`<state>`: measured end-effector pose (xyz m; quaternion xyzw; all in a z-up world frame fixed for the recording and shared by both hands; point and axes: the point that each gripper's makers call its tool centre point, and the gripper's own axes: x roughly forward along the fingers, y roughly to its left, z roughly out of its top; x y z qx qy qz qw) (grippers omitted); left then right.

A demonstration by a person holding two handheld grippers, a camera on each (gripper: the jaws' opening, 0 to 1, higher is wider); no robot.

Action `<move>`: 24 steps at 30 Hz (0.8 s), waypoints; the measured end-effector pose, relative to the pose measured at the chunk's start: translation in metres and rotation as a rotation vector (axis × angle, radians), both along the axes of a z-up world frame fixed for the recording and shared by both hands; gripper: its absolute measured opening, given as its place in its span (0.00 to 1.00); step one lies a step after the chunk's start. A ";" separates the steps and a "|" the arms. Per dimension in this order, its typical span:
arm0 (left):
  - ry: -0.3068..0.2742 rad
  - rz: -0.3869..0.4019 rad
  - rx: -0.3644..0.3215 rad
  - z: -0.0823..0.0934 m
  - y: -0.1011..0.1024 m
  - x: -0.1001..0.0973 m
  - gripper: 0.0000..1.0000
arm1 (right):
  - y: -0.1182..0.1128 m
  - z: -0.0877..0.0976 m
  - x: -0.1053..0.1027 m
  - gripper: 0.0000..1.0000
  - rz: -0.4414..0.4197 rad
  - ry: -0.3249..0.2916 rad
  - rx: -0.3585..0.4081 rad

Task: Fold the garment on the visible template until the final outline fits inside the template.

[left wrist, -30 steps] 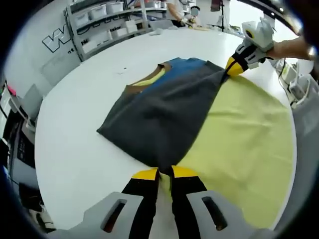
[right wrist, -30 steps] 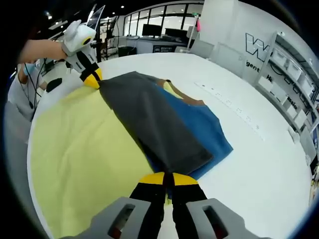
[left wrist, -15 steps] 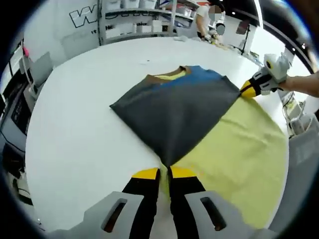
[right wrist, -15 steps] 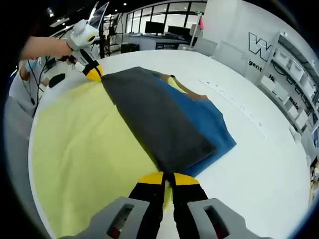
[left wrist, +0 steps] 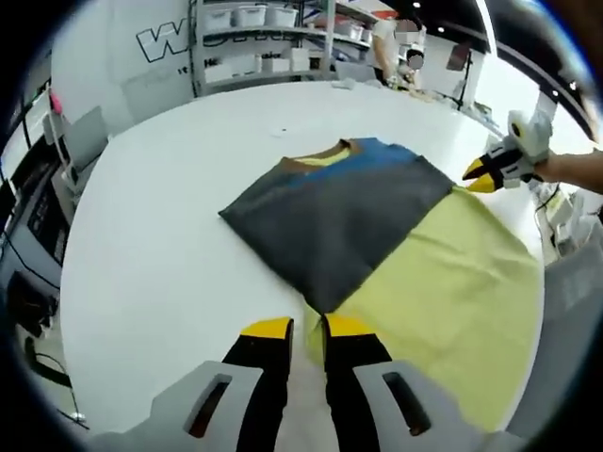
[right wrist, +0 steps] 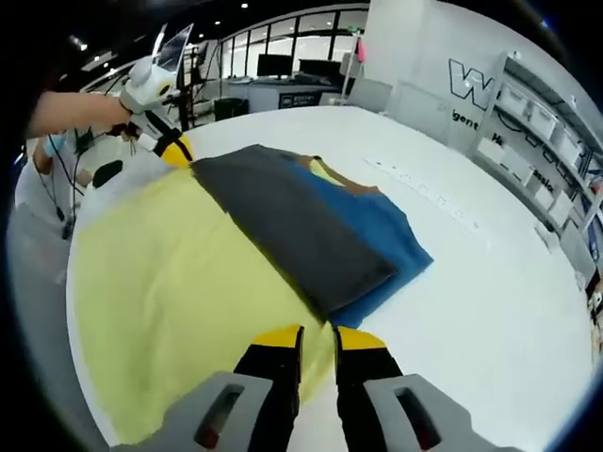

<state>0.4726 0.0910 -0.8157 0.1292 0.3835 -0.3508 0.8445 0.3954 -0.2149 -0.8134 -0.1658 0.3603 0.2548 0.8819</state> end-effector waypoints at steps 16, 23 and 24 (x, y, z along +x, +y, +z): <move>-0.070 0.028 -0.013 0.019 0.017 -0.042 0.29 | -0.011 0.015 -0.049 0.22 -0.076 -0.027 0.067; -0.083 0.045 -0.041 0.025 0.021 -0.069 0.32 | -0.017 0.023 -0.072 0.26 -0.123 -0.042 0.094; -0.085 0.044 -0.039 0.025 0.021 -0.072 0.32 | -0.019 0.023 -0.076 0.26 -0.130 -0.045 0.101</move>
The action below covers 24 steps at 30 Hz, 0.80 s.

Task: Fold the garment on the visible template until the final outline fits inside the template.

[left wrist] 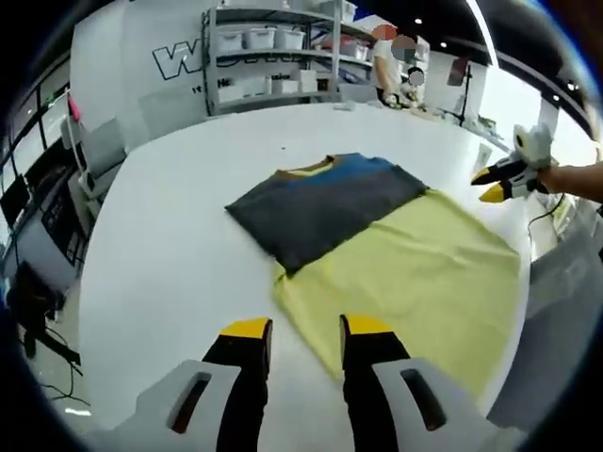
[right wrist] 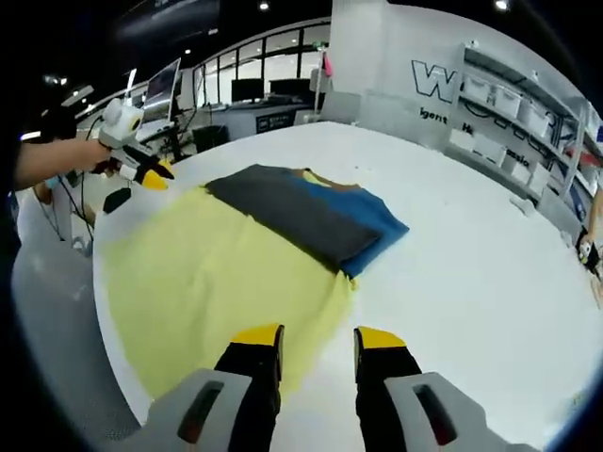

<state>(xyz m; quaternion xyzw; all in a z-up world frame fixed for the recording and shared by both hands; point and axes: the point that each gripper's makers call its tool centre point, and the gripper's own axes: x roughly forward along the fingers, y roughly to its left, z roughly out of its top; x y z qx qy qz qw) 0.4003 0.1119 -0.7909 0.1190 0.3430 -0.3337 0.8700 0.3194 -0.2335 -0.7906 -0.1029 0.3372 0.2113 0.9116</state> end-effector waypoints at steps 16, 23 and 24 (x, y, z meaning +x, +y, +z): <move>-0.009 -0.020 -0.031 0.001 -0.005 -0.061 0.39 | 0.000 -0.003 -0.044 0.34 -0.042 0.012 0.042; 0.004 -0.059 -0.017 -0.008 -0.003 -0.086 0.39 | 0.000 -0.007 -0.064 0.34 -0.032 0.031 0.041; 0.006 -0.064 -0.009 -0.010 -0.002 -0.088 0.40 | -0.001 -0.008 -0.066 0.34 -0.032 0.033 0.039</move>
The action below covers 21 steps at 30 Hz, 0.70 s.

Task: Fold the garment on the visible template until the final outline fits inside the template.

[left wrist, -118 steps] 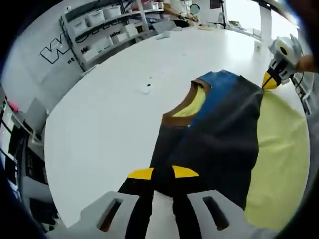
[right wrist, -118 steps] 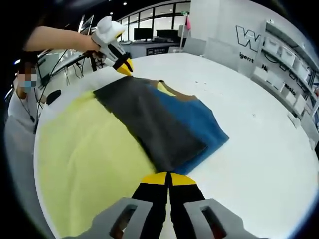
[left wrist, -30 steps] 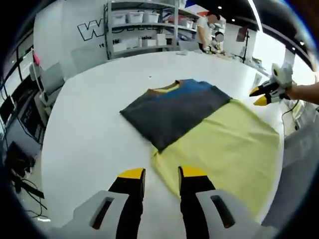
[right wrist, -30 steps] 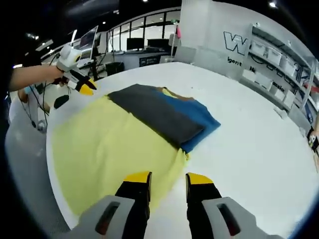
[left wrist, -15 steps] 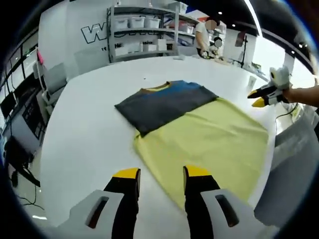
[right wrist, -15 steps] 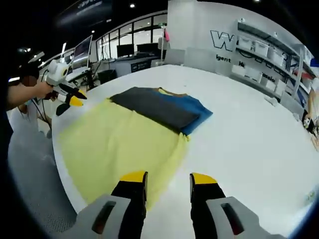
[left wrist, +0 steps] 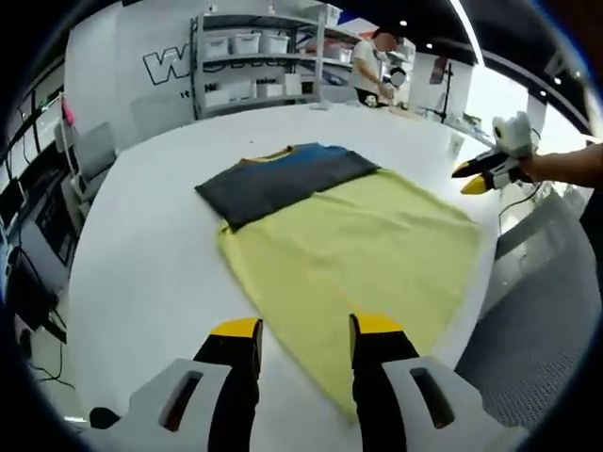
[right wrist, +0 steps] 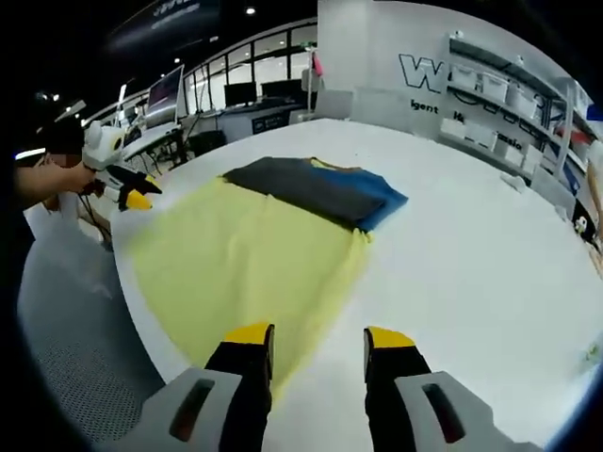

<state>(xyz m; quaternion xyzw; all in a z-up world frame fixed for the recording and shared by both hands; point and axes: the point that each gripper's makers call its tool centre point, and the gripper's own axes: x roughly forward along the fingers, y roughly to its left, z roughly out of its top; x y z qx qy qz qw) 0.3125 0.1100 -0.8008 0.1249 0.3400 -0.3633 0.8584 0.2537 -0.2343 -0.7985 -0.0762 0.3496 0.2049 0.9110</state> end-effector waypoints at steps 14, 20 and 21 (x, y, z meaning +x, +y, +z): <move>0.015 -0.053 0.032 -0.011 0.000 -0.031 0.45 | 0.000 -0.010 -0.027 0.37 0.007 0.027 0.014; 0.037 -0.053 0.027 -0.015 0.003 -0.040 0.46 | -0.003 -0.015 -0.037 0.35 0.015 0.053 0.018; 0.041 -0.054 0.029 -0.015 0.003 -0.042 0.46 | -0.003 -0.016 -0.038 0.35 0.016 0.060 0.018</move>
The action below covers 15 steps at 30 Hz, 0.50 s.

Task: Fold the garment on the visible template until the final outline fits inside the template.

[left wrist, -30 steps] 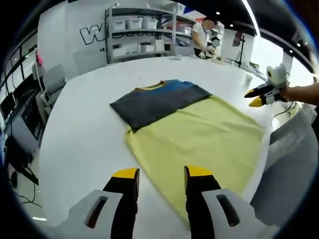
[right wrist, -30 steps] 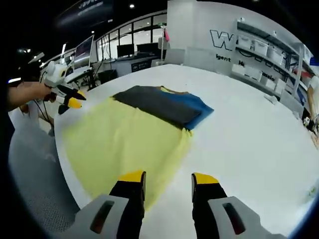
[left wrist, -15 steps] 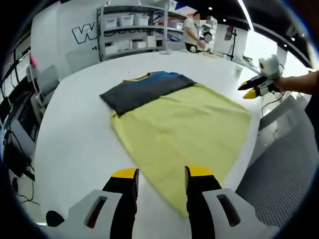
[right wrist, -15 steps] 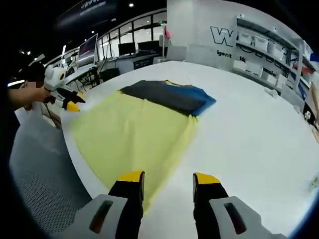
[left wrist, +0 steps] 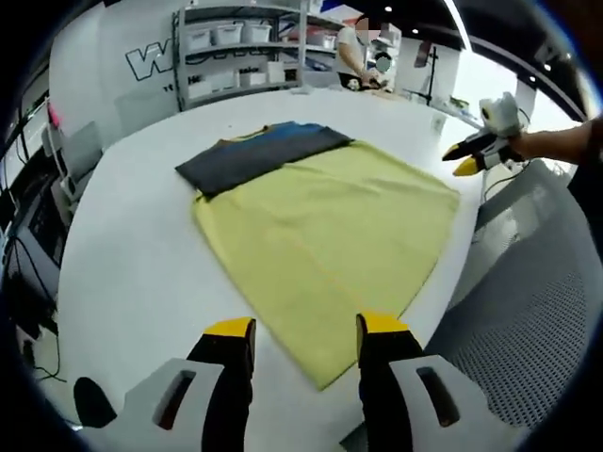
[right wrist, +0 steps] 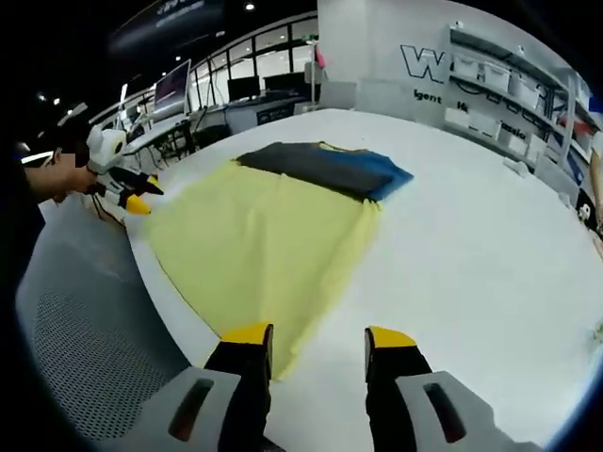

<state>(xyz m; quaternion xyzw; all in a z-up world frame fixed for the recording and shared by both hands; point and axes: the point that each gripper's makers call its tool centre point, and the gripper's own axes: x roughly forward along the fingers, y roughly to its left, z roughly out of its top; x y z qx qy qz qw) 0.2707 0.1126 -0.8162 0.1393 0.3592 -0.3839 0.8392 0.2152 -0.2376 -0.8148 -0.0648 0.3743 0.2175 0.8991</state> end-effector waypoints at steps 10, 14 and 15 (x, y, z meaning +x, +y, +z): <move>0.030 0.009 0.009 -0.008 0.003 -0.010 0.42 | 0.009 -0.011 -0.018 0.27 0.015 0.056 0.031; 0.044 0.010 0.011 -0.010 0.007 -0.015 0.38 | 0.014 -0.016 -0.026 0.19 0.023 0.095 0.054; 0.046 0.009 0.014 -0.012 0.008 -0.016 0.37 | 0.013 -0.019 -0.027 0.18 0.018 0.107 0.050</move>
